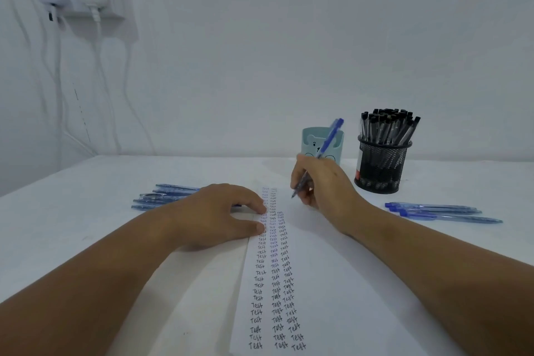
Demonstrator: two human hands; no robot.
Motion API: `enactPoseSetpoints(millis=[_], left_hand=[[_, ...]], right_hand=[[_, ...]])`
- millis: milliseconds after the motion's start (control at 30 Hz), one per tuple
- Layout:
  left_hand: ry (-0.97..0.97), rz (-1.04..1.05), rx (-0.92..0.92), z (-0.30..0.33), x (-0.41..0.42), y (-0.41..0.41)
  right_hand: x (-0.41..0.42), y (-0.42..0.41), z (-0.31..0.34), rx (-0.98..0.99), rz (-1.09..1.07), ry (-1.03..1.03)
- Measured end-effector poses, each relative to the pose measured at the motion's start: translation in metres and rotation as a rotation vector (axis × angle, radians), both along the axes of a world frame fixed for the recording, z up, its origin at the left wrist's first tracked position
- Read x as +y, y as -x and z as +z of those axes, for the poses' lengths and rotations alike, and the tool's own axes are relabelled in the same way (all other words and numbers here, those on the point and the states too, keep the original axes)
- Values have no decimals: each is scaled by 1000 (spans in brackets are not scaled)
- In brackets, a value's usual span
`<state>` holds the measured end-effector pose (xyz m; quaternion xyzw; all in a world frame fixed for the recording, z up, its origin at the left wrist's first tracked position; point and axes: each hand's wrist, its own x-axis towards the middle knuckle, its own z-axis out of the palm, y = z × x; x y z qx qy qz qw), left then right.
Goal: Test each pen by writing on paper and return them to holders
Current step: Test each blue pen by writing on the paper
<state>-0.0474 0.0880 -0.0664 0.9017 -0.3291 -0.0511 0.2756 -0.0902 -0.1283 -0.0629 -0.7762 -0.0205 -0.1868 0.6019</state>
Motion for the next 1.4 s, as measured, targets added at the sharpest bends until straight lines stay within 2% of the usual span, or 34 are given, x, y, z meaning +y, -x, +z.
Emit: enactPoseSetpoints(millis=[167,333,433,567,1400], left_hand=[[6,1,4,-1,0,0],[4,-7,-8,-1,0,0],[-10,-2,-16,0,-1,1],[-13,2,-23,0,0,1],[6,-3,-28,-1,-2,0]], right_hand=[[-13,-1,10,-59,-112,255],[-18,2,5,-126,-22,318],[-15,2,2,-122,-71,303],[-10,9,2,-107,-72,403],[-7,15,3,-136,-82,317]])
